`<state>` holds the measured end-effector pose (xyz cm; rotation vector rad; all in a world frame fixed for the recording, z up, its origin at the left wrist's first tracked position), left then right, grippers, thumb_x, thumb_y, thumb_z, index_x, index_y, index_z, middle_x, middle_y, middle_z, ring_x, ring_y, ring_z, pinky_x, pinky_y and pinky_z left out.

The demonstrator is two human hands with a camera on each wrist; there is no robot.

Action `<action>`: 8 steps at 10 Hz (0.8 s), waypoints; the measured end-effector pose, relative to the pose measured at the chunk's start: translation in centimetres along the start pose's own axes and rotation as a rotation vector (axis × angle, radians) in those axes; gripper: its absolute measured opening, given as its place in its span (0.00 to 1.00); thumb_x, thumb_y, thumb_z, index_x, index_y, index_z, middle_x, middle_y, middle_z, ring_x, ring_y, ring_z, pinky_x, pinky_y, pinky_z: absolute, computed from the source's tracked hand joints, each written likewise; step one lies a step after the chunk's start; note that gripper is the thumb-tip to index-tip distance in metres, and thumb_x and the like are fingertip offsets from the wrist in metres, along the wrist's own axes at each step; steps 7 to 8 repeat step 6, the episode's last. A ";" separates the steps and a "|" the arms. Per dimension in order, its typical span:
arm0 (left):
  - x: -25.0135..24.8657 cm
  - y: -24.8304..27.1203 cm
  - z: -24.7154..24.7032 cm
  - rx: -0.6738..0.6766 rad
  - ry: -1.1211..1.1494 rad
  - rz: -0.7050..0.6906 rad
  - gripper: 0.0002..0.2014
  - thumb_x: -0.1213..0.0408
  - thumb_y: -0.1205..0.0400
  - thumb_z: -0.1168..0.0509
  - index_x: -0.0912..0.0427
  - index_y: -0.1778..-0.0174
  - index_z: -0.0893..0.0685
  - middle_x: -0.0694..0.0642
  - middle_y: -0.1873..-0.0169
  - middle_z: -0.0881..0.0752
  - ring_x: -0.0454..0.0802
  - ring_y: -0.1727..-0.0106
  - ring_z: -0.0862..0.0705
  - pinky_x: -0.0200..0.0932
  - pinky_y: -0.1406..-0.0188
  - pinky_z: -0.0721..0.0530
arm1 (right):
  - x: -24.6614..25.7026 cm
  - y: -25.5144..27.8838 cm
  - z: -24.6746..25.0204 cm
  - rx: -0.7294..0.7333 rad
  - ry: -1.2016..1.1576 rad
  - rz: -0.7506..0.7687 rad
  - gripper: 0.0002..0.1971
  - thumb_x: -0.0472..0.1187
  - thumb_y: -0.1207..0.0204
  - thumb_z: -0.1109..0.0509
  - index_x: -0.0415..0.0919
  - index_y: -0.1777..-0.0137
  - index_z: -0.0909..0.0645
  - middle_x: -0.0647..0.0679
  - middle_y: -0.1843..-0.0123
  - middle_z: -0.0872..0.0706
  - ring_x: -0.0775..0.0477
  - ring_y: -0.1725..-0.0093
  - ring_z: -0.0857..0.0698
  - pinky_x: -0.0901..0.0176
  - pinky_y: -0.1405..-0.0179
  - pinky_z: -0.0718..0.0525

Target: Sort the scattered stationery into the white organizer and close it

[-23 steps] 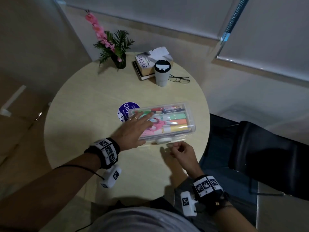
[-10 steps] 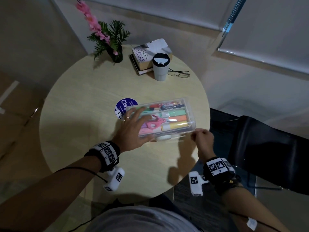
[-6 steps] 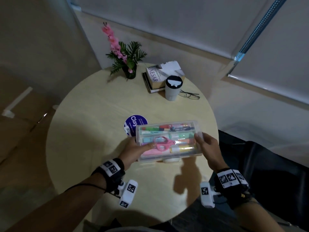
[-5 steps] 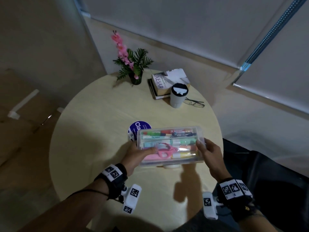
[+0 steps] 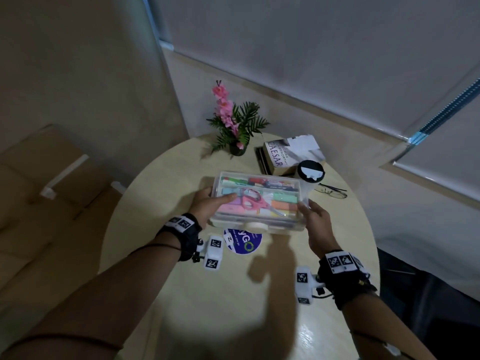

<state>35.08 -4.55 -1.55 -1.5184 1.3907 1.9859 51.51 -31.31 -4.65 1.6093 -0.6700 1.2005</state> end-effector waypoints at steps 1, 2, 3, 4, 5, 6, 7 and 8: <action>-0.4 -1.2 0.2 -0.014 -0.004 -0.013 0.20 0.65 0.24 0.18 0.60 0.37 0.11 0.56 0.49 0.05 0.57 0.48 0.05 0.51 0.49 0.08 | -0.4 -0.9 -1.0 -0.005 -0.023 -0.012 0.13 0.35 0.15 0.30 0.38 0.33 0.11 0.38 0.40 0.06 0.32 0.38 0.08 0.30 0.30 0.14; 0.5 -2.1 0.5 -0.002 -0.006 0.007 0.20 0.64 0.24 0.18 0.60 0.36 0.11 0.56 0.48 0.05 0.56 0.47 0.05 0.54 0.45 0.08 | -0.7 -1.0 -1.4 0.002 -0.008 -0.010 0.14 0.36 0.13 0.32 0.39 0.31 0.12 0.38 0.39 0.06 0.33 0.37 0.09 0.36 0.32 0.13; 1.0 -2.2 1.0 0.006 -0.036 -0.010 0.20 0.59 0.24 0.18 0.56 0.36 0.10 0.55 0.47 0.05 0.55 0.46 0.05 0.57 0.42 0.08 | -0.1 -0.7 -1.6 0.012 0.059 0.041 0.14 0.40 0.12 0.31 0.42 0.30 0.12 0.42 0.39 0.06 0.39 0.37 0.08 0.44 0.37 0.12; 1.8 -1.7 1.3 0.027 -0.057 -0.041 0.19 0.54 0.22 0.19 0.53 0.37 0.10 0.54 0.47 0.05 0.54 0.46 0.05 0.60 0.41 0.08 | 0.5 0.1 -1.2 -0.028 0.236 0.142 0.12 0.44 0.11 0.30 0.41 0.35 0.11 0.48 0.42 0.05 0.48 0.41 0.07 0.55 0.45 0.10; 1.8 -1.1 1.8 0.054 -0.123 -0.063 0.20 0.48 0.22 0.20 0.49 0.37 0.11 0.51 0.46 0.05 0.52 0.45 0.06 0.61 0.39 0.09 | 0.6 -0.1 -0.6 -0.146 0.453 0.178 0.23 0.51 0.17 0.24 0.39 0.27 0.17 0.43 0.33 0.10 0.43 0.36 0.11 0.39 0.37 0.11; 2.7 1.0 2.7 0.102 -0.088 -0.117 0.27 0.55 0.25 0.17 0.54 0.31 0.14 0.51 0.42 0.06 0.53 0.39 0.07 0.50 0.39 0.09 | 1.7 -0.3 -0.5 -0.190 0.490 0.108 0.29 0.46 0.21 0.20 0.37 0.23 0.22 0.38 0.26 0.17 0.39 0.36 0.14 0.44 0.39 0.12; 2.7 1.0 2.7 0.102 -0.088 -0.117 0.27 0.55 0.25 0.17 0.54 0.31 0.14 0.51 0.42 0.06 0.53 0.39 0.07 0.50 0.39 0.09 | 1.7 -0.3 -0.5 -0.190 0.490 0.108 0.29 0.46 0.21 0.20 0.37 0.23 0.22 0.38 0.26 0.17 0.39 0.36 0.14 0.44 0.39 0.12; 2.7 1.0 2.7 0.102 -0.088 -0.117 0.27 0.55 0.25 0.17 0.54 0.31 0.14 0.51 0.42 0.06 0.53 0.39 0.07 0.50 0.39 0.09 | 1.7 -0.3 -0.5 -0.190 0.490 0.108 0.29 0.46 0.21 0.20 0.37 0.23 0.22 0.38 0.26 0.17 0.39 0.36 0.14 0.44 0.39 0.12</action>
Point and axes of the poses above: each hand's wrist, its own y-axis away from the middle knuckle, its own z-axis out of the back of the hand, x = y × z, the point moved 4 cm from there along -y, towards the middle knuckle
